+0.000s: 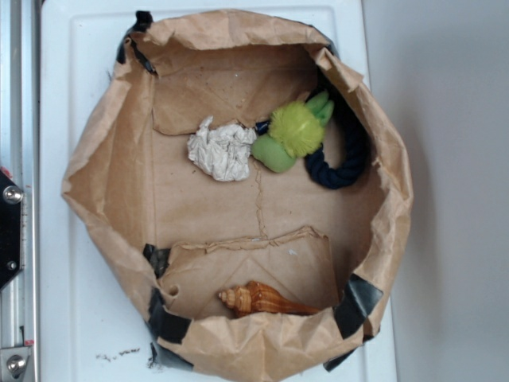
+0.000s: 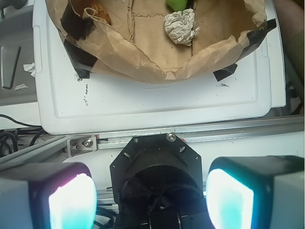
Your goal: Grab the white paper.
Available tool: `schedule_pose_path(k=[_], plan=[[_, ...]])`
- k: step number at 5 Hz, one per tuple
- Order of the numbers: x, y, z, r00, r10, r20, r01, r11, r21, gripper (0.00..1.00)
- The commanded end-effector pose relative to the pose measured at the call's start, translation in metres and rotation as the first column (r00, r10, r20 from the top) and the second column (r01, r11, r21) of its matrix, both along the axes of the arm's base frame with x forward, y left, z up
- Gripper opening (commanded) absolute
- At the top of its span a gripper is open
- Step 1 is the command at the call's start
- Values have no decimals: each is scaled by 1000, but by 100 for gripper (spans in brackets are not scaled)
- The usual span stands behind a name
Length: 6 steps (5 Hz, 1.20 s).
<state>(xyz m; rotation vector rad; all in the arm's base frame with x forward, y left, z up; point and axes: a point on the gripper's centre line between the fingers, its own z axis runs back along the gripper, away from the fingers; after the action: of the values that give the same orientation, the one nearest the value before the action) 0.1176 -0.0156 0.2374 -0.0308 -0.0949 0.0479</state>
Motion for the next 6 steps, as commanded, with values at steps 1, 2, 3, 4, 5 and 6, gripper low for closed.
schedule_pose_path(k=[1, 2, 3, 4, 5, 6], plan=[[0, 0, 0, 1000, 0, 0, 0, 1000, 0, 100], [15, 7, 2, 995, 87, 47, -89, 995, 37, 100], [65, 7, -4, 990, 133, 49, -135, 990, 35, 100], [115, 27, -14, 990, 126, 68, -128, 992, 22, 100], [155, 43, -20, 986, 93, 135, -100, 994, 43, 100], [161, 52, -37, 981, 2, 195, -11, 999, 45, 100]])
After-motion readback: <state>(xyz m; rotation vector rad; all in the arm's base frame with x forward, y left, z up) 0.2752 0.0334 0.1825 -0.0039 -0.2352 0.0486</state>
